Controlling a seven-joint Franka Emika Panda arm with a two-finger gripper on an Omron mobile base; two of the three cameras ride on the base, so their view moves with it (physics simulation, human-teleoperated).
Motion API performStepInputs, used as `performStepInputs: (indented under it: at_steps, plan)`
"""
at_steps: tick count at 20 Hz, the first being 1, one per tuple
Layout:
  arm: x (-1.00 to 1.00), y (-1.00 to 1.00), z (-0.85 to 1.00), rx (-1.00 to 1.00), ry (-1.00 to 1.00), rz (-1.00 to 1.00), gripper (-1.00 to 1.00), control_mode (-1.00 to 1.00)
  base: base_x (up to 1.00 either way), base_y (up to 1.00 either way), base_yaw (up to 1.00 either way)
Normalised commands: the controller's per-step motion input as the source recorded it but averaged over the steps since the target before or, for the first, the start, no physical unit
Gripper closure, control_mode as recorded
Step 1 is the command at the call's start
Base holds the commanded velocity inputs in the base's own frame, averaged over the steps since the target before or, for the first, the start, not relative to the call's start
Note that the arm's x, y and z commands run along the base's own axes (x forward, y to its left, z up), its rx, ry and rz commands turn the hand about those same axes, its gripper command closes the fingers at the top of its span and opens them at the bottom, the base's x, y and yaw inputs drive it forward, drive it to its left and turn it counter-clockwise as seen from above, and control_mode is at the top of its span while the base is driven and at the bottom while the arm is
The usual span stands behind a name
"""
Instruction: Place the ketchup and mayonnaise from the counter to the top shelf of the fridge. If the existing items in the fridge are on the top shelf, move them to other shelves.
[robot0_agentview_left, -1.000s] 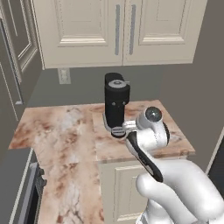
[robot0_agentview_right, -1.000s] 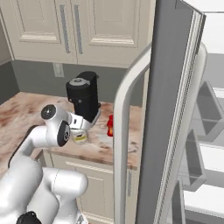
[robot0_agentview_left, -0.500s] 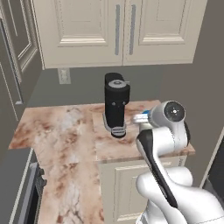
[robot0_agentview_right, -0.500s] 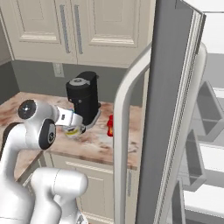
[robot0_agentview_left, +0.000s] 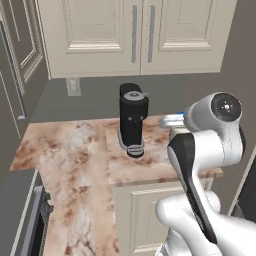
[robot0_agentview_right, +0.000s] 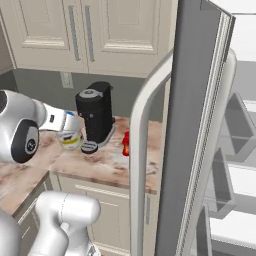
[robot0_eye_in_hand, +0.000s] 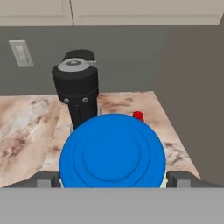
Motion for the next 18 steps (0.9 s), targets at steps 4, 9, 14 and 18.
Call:
performStepInputs:
  at_steps: [4,9,14,18]
  plan:
    - [-0.84,-0.14,0.26,0.00,-0.03,0.00,1.00,-1.00,0.00,0.00,0.00]
    - [-0.20,-0.04,0.00,0.00,-0.02,0.00,1.00,1.00,-0.80,-0.27,0.00]
    - [0.00,0.00,0.00,0.00,0.00,0.00,1.00,1.00,-1.00,-0.40,0.00]
    - [0.00,0.00,0.00,0.00,0.00,0.00,1.00,1.00,-1.00,-0.44,0.00]
